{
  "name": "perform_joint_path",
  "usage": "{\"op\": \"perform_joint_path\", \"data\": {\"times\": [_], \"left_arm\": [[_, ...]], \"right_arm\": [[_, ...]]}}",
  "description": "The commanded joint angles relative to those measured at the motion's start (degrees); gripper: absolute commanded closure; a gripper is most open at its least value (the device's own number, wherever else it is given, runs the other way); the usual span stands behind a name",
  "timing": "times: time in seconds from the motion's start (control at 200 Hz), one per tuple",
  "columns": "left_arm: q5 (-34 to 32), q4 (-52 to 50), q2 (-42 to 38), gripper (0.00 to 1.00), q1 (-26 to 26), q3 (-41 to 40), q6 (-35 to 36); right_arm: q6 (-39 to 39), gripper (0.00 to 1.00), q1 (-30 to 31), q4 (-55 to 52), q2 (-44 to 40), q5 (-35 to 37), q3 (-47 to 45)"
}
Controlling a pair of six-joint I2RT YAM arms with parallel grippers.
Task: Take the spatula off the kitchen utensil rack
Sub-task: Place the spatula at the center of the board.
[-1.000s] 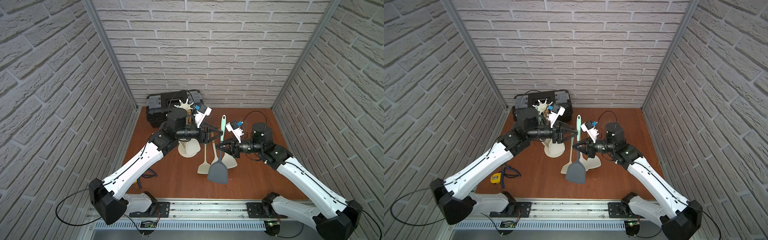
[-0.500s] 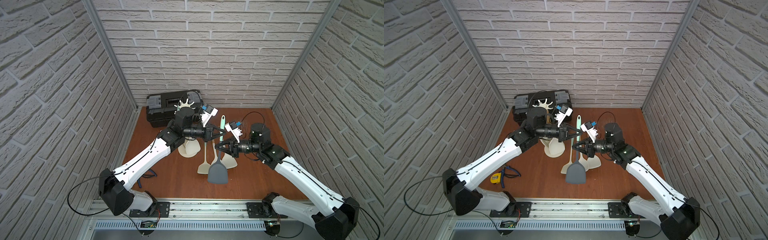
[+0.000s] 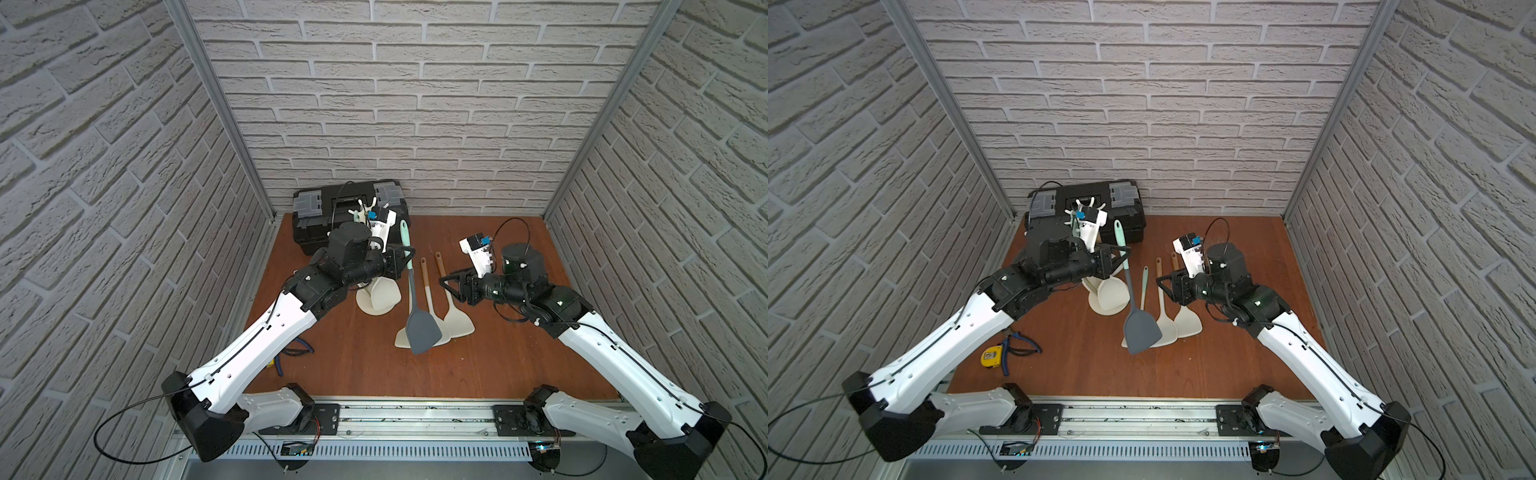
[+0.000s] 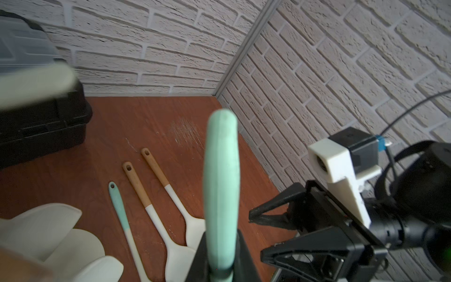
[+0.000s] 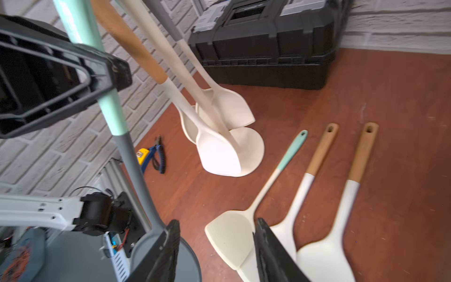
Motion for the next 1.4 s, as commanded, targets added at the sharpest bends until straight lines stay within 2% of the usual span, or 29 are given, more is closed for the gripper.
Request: {"op": "perform_joint_path", "data": {"times": [0.0, 0.14, 0.24, 0.505, 0.59, 0.875, 1.1, 1.27, 1.33, 1.395], "left_arm": [[-7.2, 1.8, 0.0, 1.00, -0.9, -1.0, -4.6], [-7.7, 4.5, 2.3, 1.00, -2.6, -0.5, -6.2], [-8.8, 4.5, 4.4, 1.00, -4.0, 0.9, -6.3], [-8.9, 4.6, 5.9, 1.00, -5.3, 2.7, -6.3], [-8.9, 4.4, 5.1, 1.00, -5.3, 2.2, -6.1], [-6.9, 5.2, 3.7, 1.00, -5.3, 0.8, -4.9], [-4.2, 4.5, 3.1, 1.00, -5.2, 0.6, -2.9], [-4.0, 0.0, 2.2, 0.59, -5.0, 3.0, 2.1], [-5.1, -1.6, 1.2, 0.53, -4.7, 3.6, 4.0], [-6.2, -2.9, -0.2, 0.51, -4.2, 4.0, 5.6]], "right_arm": [[-1.8, 0.49, 6.6, -4.0, 1.5, 15.7, 3.3], [1.3, 0.45, 12.3, -0.3, 3.6, 17.4, 3.6], [1.9, 0.38, 15.6, 1.3, 5.3, 17.9, 4.5], [0.6, 0.41, 17.6, -0.4, 9.1, 20.8, 6.2], [0.4, 0.48, 17.5, -0.2, 8.9, 22.3, 5.5], [0.1, 0.89, 17.6, 2.2, 10.0, 22.0, 3.9], [-0.4, 0.97, 17.5, 1.7, 10.9, 23.1, 4.2], [-3.5, 0.97, 15.3, -3.0, 9.2, 28.2, 6.0], [-4.5, 0.97, 13.1, -5.7, 8.6, 29.2, 7.1], [-5.5, 0.97, 9.8, -9.4, 8.6, 30.0, 8.8]]}}
